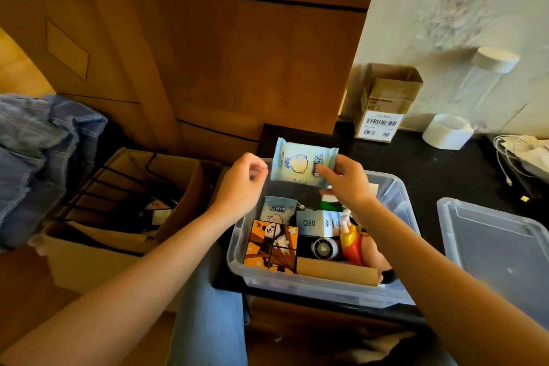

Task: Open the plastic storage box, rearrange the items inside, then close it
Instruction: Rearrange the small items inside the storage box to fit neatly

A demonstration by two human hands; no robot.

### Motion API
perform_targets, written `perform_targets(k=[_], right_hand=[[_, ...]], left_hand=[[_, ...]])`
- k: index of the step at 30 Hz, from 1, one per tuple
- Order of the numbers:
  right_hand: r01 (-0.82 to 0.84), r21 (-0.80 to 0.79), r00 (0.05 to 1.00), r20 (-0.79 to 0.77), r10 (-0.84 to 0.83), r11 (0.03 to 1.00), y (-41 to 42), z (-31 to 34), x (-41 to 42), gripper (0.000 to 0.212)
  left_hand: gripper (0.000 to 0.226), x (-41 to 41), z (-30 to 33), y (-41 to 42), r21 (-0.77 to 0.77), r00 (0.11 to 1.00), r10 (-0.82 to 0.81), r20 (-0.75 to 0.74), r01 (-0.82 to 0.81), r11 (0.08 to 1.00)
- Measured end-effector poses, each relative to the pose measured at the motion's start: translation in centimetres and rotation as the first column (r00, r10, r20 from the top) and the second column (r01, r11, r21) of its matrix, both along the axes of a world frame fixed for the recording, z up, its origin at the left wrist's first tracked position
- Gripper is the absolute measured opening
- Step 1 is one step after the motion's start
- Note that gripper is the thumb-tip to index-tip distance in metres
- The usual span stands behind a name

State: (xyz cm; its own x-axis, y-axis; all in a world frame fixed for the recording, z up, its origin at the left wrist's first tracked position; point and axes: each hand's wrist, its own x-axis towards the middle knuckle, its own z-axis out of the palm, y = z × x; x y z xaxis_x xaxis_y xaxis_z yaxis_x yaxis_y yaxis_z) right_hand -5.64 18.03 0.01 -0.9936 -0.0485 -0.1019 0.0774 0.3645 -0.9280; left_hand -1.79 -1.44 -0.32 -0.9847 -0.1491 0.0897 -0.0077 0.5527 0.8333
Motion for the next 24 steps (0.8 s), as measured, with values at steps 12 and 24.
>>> perform_targets(k=[12,24], right_hand=[[-0.459,0.800,0.824,0.221,0.521,0.386,-6.5,-3.8,-2.6,0.035],[-0.533,0.788,0.831,0.420,0.364,0.309,-4.8,-4.8,-4.5,0.023]], left_hand=[[0.046,1.2,-3.3,-1.1,-0.478,0.974,-0.133,-0.185,0.029,0.878],[0.027,-1.3,-1.1,2.2,-0.761,0.753,-0.370,0.544,0.629,0.162]])
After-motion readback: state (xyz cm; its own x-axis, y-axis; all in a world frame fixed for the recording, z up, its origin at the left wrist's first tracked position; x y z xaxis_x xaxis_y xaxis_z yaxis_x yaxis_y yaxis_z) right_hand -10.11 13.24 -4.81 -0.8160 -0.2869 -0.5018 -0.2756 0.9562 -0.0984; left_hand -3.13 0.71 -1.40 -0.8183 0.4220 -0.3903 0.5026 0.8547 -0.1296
